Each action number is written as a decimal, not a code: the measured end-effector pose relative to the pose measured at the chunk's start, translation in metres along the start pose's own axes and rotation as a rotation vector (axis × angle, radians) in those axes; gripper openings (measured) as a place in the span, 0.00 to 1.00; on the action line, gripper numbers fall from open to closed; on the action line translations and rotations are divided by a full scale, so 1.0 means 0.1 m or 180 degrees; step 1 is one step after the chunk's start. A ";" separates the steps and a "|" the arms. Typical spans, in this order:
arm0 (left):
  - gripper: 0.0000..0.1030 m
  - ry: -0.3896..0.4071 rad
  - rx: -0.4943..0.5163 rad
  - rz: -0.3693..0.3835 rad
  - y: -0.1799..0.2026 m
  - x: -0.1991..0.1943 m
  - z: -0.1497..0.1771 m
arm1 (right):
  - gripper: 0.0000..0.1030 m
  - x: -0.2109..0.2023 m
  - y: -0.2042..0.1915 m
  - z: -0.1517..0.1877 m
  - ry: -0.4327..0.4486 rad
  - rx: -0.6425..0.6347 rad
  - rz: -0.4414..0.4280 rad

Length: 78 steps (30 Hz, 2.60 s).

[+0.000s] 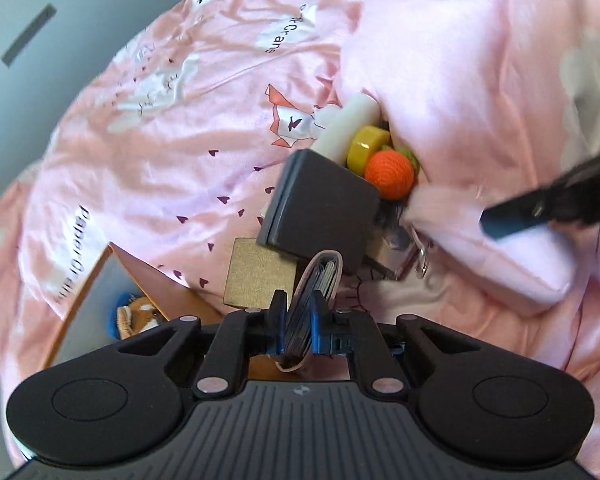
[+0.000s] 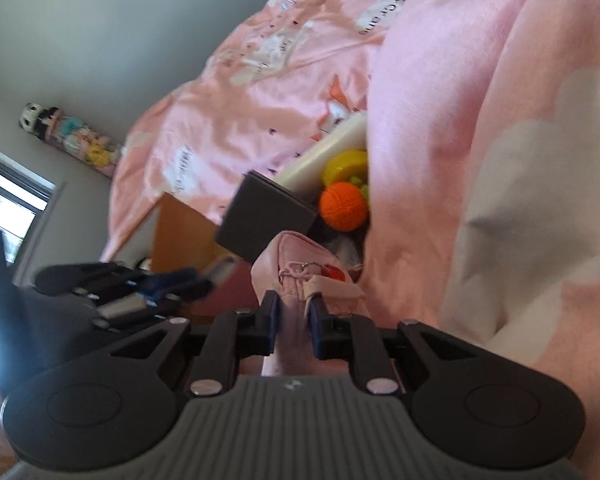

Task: Organize objects
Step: 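Grasp the pink wallet with the left gripper and lift it, then carry the wallet with the left gripper while the right gripper carries the bag into the box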

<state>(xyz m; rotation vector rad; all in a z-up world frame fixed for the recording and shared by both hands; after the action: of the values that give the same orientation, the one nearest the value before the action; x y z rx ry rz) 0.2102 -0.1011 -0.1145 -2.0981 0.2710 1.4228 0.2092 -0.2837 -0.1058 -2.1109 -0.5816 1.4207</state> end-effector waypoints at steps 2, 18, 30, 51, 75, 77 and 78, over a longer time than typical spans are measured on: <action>0.13 -0.0019 -0.0083 0.0083 -0.07 0.03 -0.01 | 0.18 0.07 0.07 -0.02 -0.0019 0.0066 0.0094; 0.34 -0.0450 0.0117 0.0921 0.07 0.25 0.12 | 0.40 0.19 -0.19 0.11 -0.0387 -0.0540 0.0496; 0.10 -0.0337 0.0316 0.0525 0.03 0.08 0.09 | 0.20 0.25 -0.26 0.12 -0.0466 -0.0371 0.0246; 0.56 -0.0536 0.0914 0.0459 0.02 0.18 0.12 | 0.18 0.55 -0.51 -0.13 -0.0494 -0.0568 -0.0036; 0.20 0.0413 -0.0721 0.0861 -0.70 -1.00 0.46 | 0.18 -0.32 -1.13 -0.19 0.0201 -0.0893 -0.0297; 0.20 0.0434 -0.0894 0.0959 -0.87 -1.17 0.54 | 0.18 -0.36 -1.36 -0.23 0.0271 -0.1058 -0.0384; 0.20 0.0438 -0.0951 0.0948 -0.95 -1.25 0.59 | 0.18 -0.36 -1.48 -0.23 0.0293 -0.1152 -0.0424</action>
<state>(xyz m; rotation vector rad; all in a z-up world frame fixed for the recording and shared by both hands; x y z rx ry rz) 0.1576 -0.0096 0.0162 -2.4867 0.4668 1.5686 0.2091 -0.1961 0.0213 -2.3462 -0.9842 1.2078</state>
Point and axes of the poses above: each gripper's, at about its wrist camera, not at the fingertips, and x roughly the way its jaws point, y to its right, z to its underside, the point moved 5 cm from there along x, roughly the way its jaws point, and after that the axes turned 8 degrees about -y, right-handed, at the moved point
